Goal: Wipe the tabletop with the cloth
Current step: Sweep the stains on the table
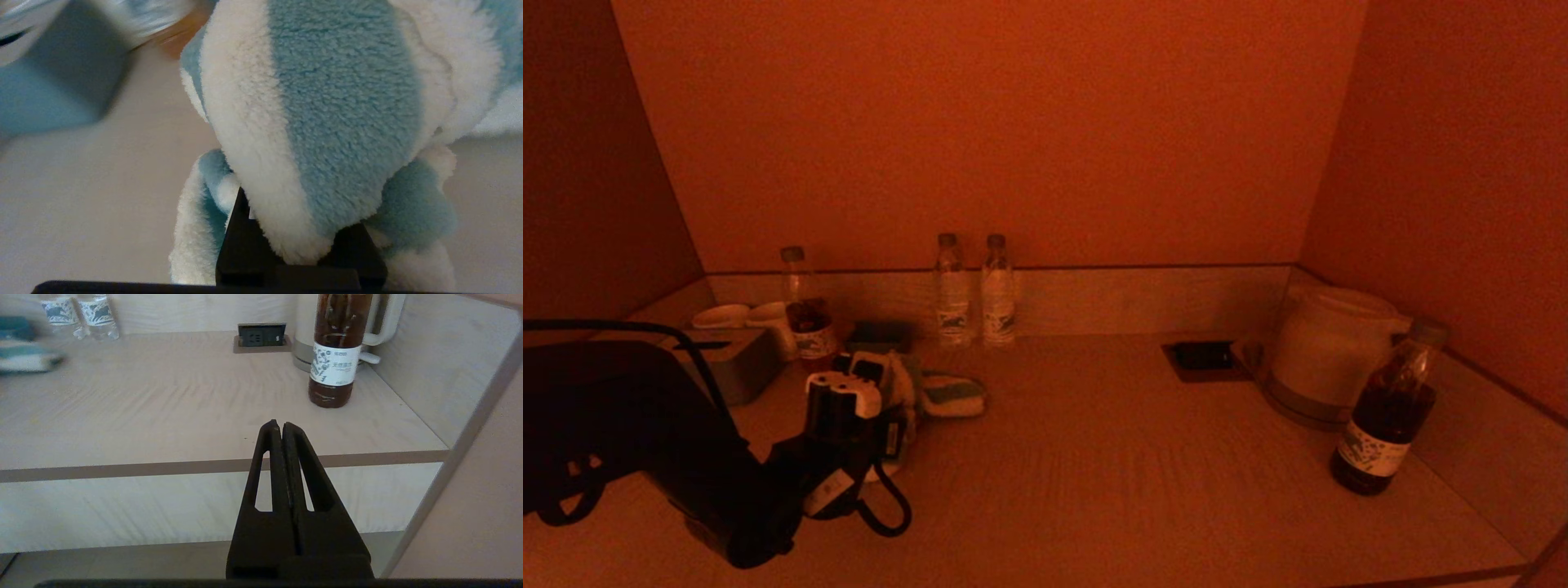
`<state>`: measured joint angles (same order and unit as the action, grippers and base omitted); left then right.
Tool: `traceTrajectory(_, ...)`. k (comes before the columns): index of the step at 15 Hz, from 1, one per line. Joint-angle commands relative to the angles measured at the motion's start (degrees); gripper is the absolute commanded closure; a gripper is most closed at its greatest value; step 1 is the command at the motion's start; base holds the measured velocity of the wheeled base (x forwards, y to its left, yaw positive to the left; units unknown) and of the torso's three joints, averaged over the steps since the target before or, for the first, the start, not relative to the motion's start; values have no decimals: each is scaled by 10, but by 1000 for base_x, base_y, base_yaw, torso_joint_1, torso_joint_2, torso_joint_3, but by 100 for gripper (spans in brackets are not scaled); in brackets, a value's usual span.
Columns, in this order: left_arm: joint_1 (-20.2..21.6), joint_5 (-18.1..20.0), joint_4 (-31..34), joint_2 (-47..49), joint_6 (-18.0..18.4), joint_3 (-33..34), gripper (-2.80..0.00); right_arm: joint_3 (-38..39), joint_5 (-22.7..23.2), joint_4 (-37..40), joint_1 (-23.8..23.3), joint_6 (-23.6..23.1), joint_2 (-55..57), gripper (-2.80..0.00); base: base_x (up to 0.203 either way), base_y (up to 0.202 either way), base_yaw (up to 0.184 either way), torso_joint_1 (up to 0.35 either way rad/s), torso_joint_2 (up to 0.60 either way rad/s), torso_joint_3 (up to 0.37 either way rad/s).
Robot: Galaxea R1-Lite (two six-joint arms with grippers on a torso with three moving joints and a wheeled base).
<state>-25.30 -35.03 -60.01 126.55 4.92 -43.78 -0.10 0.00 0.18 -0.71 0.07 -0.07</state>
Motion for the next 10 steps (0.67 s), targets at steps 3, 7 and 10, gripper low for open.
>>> traceTrajectory(3,55,-3,-3,-39,3,6,0,0,0,0,0,0,1,0,0,0,0,0,0,0)
traceTrajectory(7,76,-3,-3,-151,36,3,0,0,0,-1,0,0,1,0,0,0,0,0,0,0)
traceTrajectory(10,87,-3,3,-250,77,1,0,0,0,0,0,0,1,0,0,0,0,0,0,0)
